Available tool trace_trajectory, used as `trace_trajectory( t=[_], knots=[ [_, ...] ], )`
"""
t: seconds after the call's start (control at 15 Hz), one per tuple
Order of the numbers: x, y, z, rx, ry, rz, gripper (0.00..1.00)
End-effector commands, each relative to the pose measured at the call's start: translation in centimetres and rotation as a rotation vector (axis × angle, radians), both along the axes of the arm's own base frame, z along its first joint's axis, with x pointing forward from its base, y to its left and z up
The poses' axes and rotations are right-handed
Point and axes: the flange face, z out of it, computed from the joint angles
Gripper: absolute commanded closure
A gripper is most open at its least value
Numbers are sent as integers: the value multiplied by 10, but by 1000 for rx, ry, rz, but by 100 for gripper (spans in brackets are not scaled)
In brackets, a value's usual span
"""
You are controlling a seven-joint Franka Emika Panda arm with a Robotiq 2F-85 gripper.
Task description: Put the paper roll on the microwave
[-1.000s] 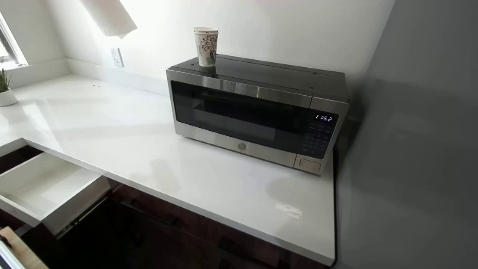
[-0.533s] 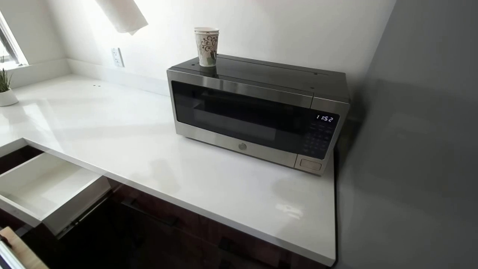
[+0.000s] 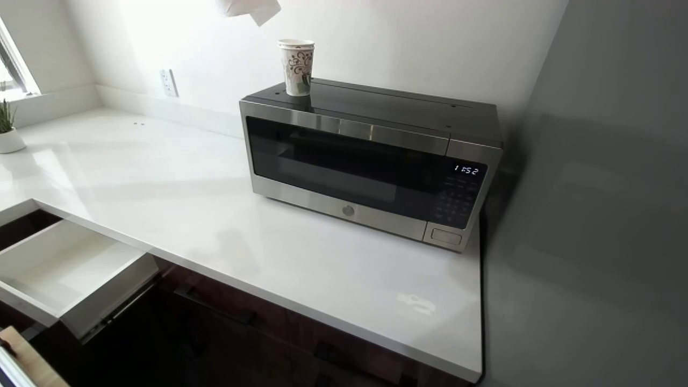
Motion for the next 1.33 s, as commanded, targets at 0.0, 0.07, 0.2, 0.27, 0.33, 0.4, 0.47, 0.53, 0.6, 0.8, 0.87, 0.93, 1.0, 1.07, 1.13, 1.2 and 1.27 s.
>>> trace_trajectory(
  t=[0.0,0.07,0.2,0.27,0.33,0.4,0.47,0.53,0.6,0.8,0.87,0.93,1.0,1.07,1.13,1.2,1.27],
  knots=[
    [-3,-86,18,44,-6,-196,97],
    [-3,-49,16,14,-19,-106,97],
    [-4,-67,20,20,-14,-127,87],
    [-4,-65,20,20,-12,-123,87],
    [-2,-61,18,17,-9,-117,97],
    [4,-72,12,69,5,-135,97],
    [8,-85,11,91,8,-156,97],
    [12,-106,11,131,19,-178,97],
    [15,-125,11,166,25,-189,97],
    [23,-187,12,308,12,-229,97],
    [24,-209,12,358,9,-222,97],
    [32,-225,6,409,20,-227,97],
    [36,-238,1,461,25,-229,97],
    [42,-251,-1,513,18,-217,97],
    [52,-259,-7,567,15,-208,97],
    [62,-267,-16,552,26,-231,97],
    [69,-270,-23,497,19,-299,97]
  ],
)
